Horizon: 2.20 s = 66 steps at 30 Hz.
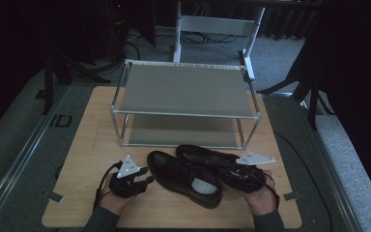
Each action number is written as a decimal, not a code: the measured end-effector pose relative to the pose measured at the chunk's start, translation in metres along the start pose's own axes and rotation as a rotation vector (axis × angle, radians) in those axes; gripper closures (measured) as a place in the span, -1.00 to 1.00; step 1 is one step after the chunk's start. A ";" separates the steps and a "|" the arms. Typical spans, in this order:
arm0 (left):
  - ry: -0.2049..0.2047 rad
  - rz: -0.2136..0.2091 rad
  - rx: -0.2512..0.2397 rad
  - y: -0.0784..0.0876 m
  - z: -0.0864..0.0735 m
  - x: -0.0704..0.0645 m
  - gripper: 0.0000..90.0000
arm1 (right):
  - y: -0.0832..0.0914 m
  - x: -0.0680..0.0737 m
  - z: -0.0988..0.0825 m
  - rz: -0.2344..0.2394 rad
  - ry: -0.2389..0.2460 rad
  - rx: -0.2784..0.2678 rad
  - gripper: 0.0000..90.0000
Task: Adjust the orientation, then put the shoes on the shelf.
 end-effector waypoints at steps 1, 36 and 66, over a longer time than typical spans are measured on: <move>0.001 0.009 0.002 0.000 0.000 0.002 0.30 | -0.005 0.005 -0.001 0.014 0.011 0.018 0.39; -0.083 -0.154 0.083 -0.049 -0.001 -0.053 0.23 | 0.029 -0.020 -0.037 -0.003 0.098 0.127 0.42; -0.108 -0.215 0.071 -0.044 -0.002 -0.084 0.26 | 0.007 -0.033 -0.032 0.037 0.279 0.232 0.01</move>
Point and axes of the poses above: each handheld gripper's, and its own axes: y roughly backward along the jaws, z roughly out of its top, x roughly to its left, the point moved 6 cm from there along -y, roughly forward along the jaws, and after that the axes turned 2 degrees about -y, right-handed, at the moved point
